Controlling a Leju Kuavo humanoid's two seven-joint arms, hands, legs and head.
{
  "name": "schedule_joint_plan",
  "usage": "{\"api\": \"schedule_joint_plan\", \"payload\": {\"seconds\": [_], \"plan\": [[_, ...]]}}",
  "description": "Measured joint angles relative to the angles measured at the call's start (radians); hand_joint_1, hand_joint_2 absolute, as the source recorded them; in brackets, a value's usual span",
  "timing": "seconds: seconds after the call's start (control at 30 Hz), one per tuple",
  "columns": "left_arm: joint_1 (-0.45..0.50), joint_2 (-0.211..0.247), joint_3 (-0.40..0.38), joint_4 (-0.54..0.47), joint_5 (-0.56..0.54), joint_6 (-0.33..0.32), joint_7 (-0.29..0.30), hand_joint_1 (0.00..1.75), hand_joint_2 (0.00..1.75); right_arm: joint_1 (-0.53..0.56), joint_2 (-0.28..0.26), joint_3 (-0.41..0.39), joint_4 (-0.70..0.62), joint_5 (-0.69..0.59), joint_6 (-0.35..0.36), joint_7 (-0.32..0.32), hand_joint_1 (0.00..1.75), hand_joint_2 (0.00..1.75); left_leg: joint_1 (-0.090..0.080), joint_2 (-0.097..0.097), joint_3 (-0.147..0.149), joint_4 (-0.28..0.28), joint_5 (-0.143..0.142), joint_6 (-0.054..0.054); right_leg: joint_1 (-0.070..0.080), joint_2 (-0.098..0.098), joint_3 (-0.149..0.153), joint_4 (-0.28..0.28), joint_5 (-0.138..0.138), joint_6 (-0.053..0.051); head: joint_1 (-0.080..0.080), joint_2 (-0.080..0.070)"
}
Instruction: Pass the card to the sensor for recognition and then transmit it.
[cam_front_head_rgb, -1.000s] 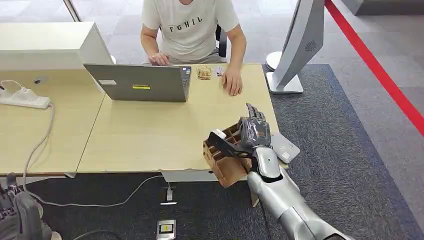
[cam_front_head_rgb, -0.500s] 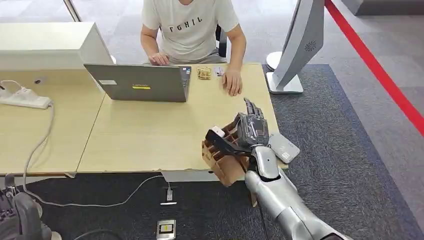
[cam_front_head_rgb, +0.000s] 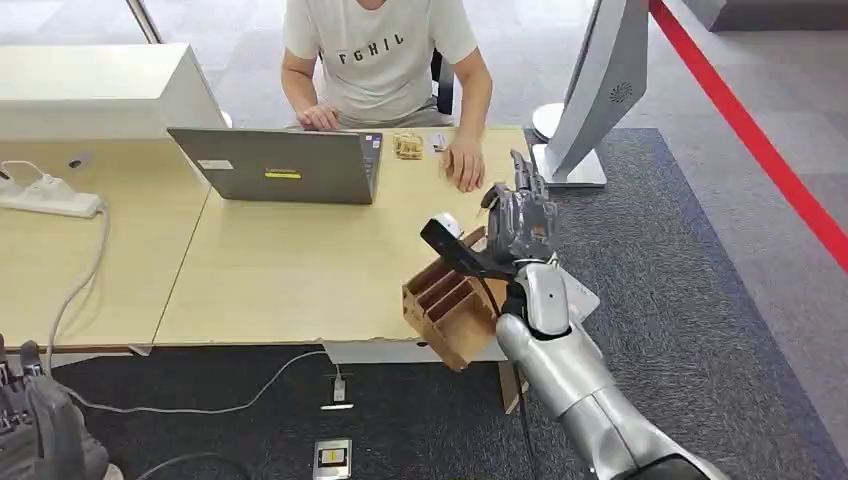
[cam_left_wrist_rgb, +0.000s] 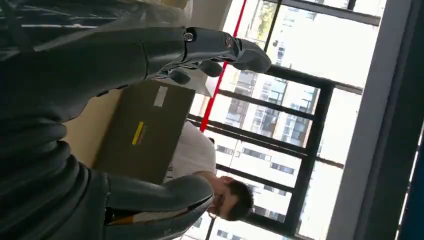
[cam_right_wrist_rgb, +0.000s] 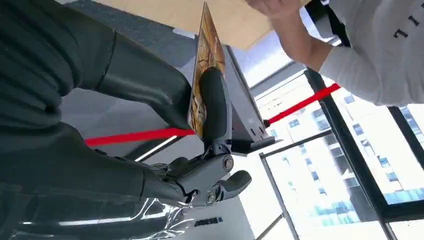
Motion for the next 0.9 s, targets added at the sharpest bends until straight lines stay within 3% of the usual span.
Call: {"api": "schedule_joint_plan", "payload": {"seconds": [0.23,0.47,0.9], "plan": [[-0.080,0.042,-0.034,0.028,0.066,0.000,0.014,0.00,1.75,-0.010,-0.050,-0.018,-0.073,0.021,0.010,0.060,1.75,1.75,0.000,0.000,0.000,0.000,0.000,0.000,0.000,0.000,0.000,0.000,0.000,0.000,0.000,0.000],[-0.140,0.076,-0.079,0.053,0.111,0.000,0.003,0.00,1.75,-0.011,-0.067,-0.019,-0.075,0.025,-0.005,0.067,1.75,1.75,0.000,0.000,0.000,0.000,0.000,0.000,0.000,0.000,0.000,0.000,0.000,0.000,0.000,0.000],[-0.200,0.108,-0.122,0.080,0.127,0.000,0.020,0.00,1.75,-0.027,-0.030,-0.011,-0.016,0.025,-0.052,0.041,1.75,1.75,0.000,0.000,-0.001,0.000,0.000,0.000,0.000,0.000,0.000,0.000,0.000,0.000,0.000,0.000]]}}
